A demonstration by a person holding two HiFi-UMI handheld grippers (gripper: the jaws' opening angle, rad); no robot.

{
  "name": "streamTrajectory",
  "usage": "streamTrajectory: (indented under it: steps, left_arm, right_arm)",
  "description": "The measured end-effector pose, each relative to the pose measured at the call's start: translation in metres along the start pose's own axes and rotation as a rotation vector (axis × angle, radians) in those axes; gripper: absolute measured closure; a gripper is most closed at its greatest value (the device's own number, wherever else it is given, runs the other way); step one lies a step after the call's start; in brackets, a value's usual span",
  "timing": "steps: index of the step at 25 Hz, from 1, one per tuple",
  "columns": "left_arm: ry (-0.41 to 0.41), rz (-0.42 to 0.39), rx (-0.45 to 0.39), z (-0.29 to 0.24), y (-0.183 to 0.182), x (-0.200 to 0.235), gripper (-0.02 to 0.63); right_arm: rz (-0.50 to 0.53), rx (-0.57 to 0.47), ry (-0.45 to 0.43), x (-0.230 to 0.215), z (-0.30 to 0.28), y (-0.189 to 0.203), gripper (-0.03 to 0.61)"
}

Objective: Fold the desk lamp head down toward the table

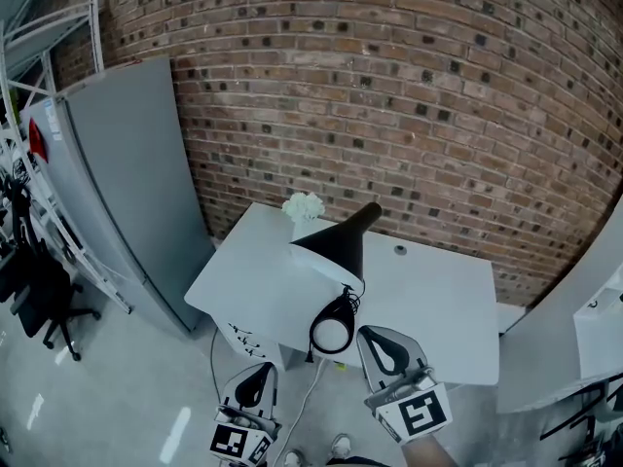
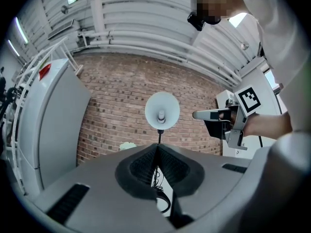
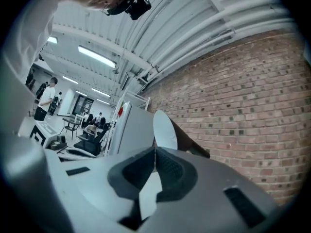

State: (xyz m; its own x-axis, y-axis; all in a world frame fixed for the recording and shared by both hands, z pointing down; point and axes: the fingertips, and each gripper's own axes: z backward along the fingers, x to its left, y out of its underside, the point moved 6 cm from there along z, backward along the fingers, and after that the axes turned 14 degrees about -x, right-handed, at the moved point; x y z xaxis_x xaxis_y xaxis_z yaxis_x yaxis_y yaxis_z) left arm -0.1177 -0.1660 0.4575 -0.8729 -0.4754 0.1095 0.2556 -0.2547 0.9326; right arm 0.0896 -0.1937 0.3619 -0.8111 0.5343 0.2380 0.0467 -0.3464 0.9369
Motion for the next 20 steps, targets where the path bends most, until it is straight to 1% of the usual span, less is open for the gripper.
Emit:
streamTrajectory:
  steps: [4,6,13,20]
  left_arm:
    - [0.028,0.011,-0.001,-0.009,0.004,-0.006,0.606]
    - [0.036,0.012,-0.005,-0.013,0.004,-0.006,0.606]
    - [0.061,0.022,-0.007,-0.024,0.003,-0.004,0.607]
    - [0.093,0.002,-0.009,-0.037,-0.005,-0.004,0.606]
  right_arm:
    - [0.036,-0.018,-0.005,-0.006,-0.008,-0.008,0.560]
    - [0.074,-0.016,-0.012,-0.010,-0.012,-0.012,0.559]
    - [0.240,-0.038,-0.076,-0.011,-0.030,-0.033,0.558]
    - [0.419,0.010,-0.098,-0.012,-0.042,-0.045,0.558]
